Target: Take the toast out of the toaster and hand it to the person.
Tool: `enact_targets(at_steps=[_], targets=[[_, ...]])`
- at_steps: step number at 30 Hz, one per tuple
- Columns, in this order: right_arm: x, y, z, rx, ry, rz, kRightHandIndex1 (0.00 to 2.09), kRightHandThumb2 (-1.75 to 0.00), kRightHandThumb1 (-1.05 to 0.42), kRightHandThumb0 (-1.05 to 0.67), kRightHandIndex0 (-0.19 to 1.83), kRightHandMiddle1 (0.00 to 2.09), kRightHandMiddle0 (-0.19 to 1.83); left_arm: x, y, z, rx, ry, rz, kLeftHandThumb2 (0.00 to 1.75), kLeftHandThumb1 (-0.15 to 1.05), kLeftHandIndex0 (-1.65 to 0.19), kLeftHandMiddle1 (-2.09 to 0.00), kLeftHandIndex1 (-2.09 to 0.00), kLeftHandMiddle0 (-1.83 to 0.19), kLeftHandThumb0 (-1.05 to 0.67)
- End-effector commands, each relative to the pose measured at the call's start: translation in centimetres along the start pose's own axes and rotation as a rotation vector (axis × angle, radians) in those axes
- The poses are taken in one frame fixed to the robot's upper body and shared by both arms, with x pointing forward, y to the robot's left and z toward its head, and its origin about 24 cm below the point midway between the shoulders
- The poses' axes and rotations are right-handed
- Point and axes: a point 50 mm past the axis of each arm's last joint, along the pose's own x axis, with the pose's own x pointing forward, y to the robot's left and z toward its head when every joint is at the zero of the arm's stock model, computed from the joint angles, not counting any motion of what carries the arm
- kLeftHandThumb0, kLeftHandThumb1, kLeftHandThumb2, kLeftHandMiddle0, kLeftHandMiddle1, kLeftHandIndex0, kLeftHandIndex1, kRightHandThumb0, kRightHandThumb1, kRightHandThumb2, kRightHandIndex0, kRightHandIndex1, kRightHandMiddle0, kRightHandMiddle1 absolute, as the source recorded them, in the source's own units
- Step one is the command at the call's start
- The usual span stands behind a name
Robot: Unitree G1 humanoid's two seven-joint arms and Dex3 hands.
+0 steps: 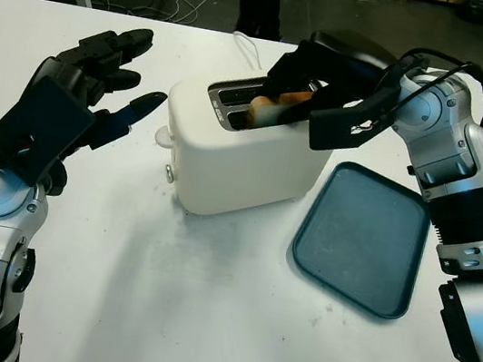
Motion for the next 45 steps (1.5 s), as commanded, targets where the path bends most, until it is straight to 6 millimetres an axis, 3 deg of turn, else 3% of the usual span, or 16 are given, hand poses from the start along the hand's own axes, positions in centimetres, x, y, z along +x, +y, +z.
enact_targets(at_steps=[1, 3, 6, 8, 10, 17, 26, 35, 39, 42, 45], targets=[[0.2, 1.8, -0.2, 0.008, 0.004, 0.060, 0.78, -0.01, -0.70, -0.42, 1.07, 0.11, 1.23, -0.1, 0.0, -0.1, -0.001, 0.007, 0.008, 0.24, 0.92, -0.41, -0.96, -0.08, 0.00, -0.78], [0.1, 2.0, -0.2, -0.054, -0.010, 0.024, 1.07, -0.01, -0.75, -0.49, 1.10, 0.33, 1.29, -0.1, 0.1, -0.1, 0.004, 0.011, 0.010, 0.23, 0.92, -0.40, -0.95, -0.08, 0.00, -0.78], [0.0, 2.3, -0.1, -0.149, -0.038, -0.034, 1.46, -0.02, -0.87, -0.55, 1.16, 1.11, 1.07, -0.1, 0.1, -0.2, 0.001, 0.008, 0.014, 0.23, 0.92, -0.41, -0.95, -0.09, -0.01, -0.78], [0.0, 2.5, -0.2, -0.179, -0.059, -0.082, 1.66, -0.10, -0.91, -0.53, 1.18, 1.53, 0.98, -0.1, 0.0, -0.2, -0.005, 0.005, 0.013, 0.23, 0.92, -0.40, -0.95, -0.09, 0.00, -0.77], [-0.1, 2.4, -0.2, -0.187, -0.074, -0.128, 1.72, -0.20, -0.92, -0.50, 1.20, 1.69, 0.95, -0.1, 0.0, -0.2, -0.005, 0.005, 0.011, 0.23, 0.92, -0.40, -0.95, -0.09, 0.00, -0.77], [-0.3, 0.6, -0.2, -0.159, -0.088, -0.251, 1.75, -0.33, -0.92, -0.45, 1.14, 1.74, 0.84, -0.1, 0.1, -0.2, 0.012, 0.004, 0.005, 0.24, 0.92, -0.39, -0.95, -0.10, 0.00, -0.76], [-1.6, -4.3, -0.4, -0.049, -0.067, -0.451, 1.75, -0.32, -0.92, -0.44, 1.13, 1.75, 0.81, -0.1, 0.1, -0.2, 0.010, 0.007, 0.005, 0.24, 0.92, -0.39, -0.95, -0.11, -0.01, -0.77], [-4.8, -8.2, -3.5, 0.152, 0.027, -0.601, 1.75, -0.35, -0.92, -0.47, 1.05, 1.75, 0.78, -0.1, 0.2, -0.1, 0.005, 0.006, 0.009, 0.23, 0.92, -0.39, -0.94, -0.12, -0.01, -0.76], [-6.2, -8.4, -5.1, 0.161, 0.065, -0.679, 1.75, -0.33, -0.92, -0.45, 1.05, 1.74, 0.77, -0.1, 0.3, -0.2, 0.003, 0.008, 0.011, 0.22, 0.92, -0.38, -0.94, -0.13, -0.01, -0.75], [-6.9, -7.5, -6.8, 0.178, 0.133, -0.716, 1.75, -0.32, -0.92, -0.36, 1.06, 1.74, 0.80, -0.1, 0.3, -0.3, -0.004, 0.009, 0.012, 0.22, 0.92, -0.38, -0.94, -0.13, -0.02, -0.75], [-7.3, -6.0, -9.0, 0.290, 0.227, -0.726, 1.75, -0.31, -0.92, -0.38, 1.01, 1.75, 0.76, -0.1, 0.3, -0.3, -0.006, 0.002, 0.008, 0.22, 0.92, -0.38, -0.93, -0.13, -0.01, -0.75]])
